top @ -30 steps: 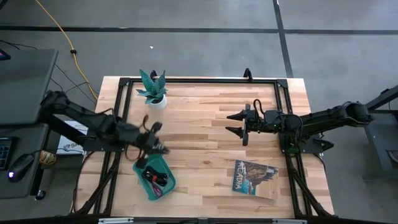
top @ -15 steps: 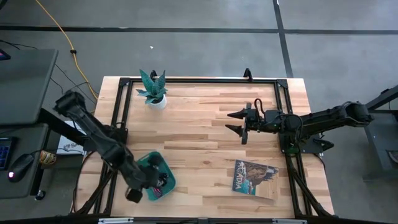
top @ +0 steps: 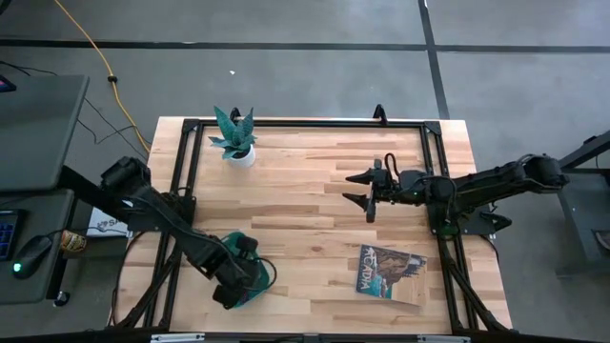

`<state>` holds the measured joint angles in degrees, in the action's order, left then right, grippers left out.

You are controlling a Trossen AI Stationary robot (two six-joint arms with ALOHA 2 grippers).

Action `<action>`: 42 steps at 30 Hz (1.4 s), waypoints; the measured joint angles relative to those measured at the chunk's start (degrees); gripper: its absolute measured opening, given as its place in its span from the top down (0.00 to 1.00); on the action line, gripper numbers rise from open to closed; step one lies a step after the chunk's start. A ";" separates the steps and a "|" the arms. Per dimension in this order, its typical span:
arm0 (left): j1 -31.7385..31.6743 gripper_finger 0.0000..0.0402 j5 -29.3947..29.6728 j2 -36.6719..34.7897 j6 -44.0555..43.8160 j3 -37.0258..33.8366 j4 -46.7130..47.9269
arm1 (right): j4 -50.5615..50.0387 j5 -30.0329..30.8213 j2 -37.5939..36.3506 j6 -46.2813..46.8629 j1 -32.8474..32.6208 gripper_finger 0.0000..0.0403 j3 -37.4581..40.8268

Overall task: Pick and place USB-C Cables
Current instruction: Put the white stripe USB cable into the green bin

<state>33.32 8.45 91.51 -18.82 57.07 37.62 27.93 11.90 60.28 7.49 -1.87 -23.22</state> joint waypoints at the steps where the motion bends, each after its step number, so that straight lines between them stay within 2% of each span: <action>1: 0.02 1.00 -0.22 0.68 -0.03 -0.01 0.34 | -0.09 0.00 0.34 0.00 0.00 0.41 -0.02; 13: 0.02 1.00 -0.05 9.42 -0.08 0.32 0.60 | 0.43 -0.02 1.06 0.00 0.00 0.41 0.00; 30: -0.40 0.92 -0.95 10.61 0.36 0.02 -0.67 | 0.45 -0.02 1.06 0.00 0.00 0.41 0.00; 36: -1.98 0.79 -2.43 10.70 -0.20 0.27 -0.40 | 0.45 -0.02 1.06 -0.02 0.00 0.41 0.00; 42: -2.96 0.64 -2.53 11.03 0.44 3.52 2.56 | 0.43 -0.02 1.04 -0.02 0.00 0.41 0.00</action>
<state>30.36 5.93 102.55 -18.38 60.59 40.19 28.36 11.88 61.32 7.46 -1.87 -23.22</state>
